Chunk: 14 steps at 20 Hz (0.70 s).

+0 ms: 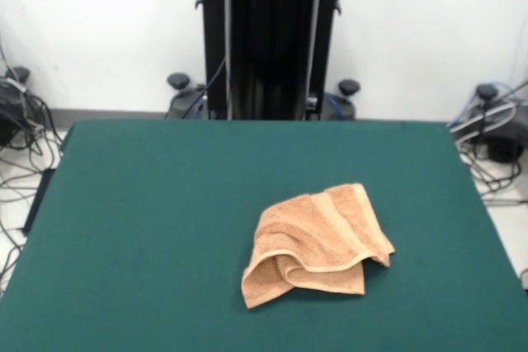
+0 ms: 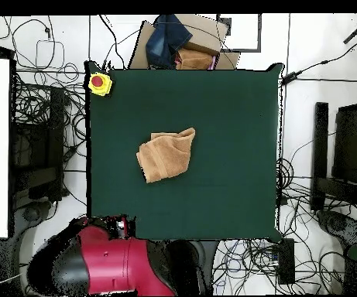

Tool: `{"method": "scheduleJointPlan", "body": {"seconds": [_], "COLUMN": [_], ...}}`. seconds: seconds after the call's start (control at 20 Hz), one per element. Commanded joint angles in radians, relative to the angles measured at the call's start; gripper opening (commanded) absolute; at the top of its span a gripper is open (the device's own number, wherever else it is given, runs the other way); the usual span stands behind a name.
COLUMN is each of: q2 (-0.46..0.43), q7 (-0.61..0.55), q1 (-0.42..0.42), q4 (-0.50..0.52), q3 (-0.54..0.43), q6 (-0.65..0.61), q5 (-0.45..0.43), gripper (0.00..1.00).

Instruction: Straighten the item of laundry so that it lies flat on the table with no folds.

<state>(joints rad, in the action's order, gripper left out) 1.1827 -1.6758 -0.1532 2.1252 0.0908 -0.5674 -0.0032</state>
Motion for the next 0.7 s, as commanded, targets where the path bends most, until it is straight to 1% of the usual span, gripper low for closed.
{"method": "scheduleJointPlan", "body": {"seconds": [0.05,0.4,0.7], "q2": [-0.145,-0.29,-0.392], "q7": [-0.325,-0.29,-0.271], "q1": [-0.024,0.006,0.014], "q4": [-0.073,-0.135,-0.191], "q3": [0.056,0.053,0.044], "q6": [0.063,0.191,0.283], "q5": [-0.001,0.0,0.034], "gripper": [1.0,1.0,1.0]}}
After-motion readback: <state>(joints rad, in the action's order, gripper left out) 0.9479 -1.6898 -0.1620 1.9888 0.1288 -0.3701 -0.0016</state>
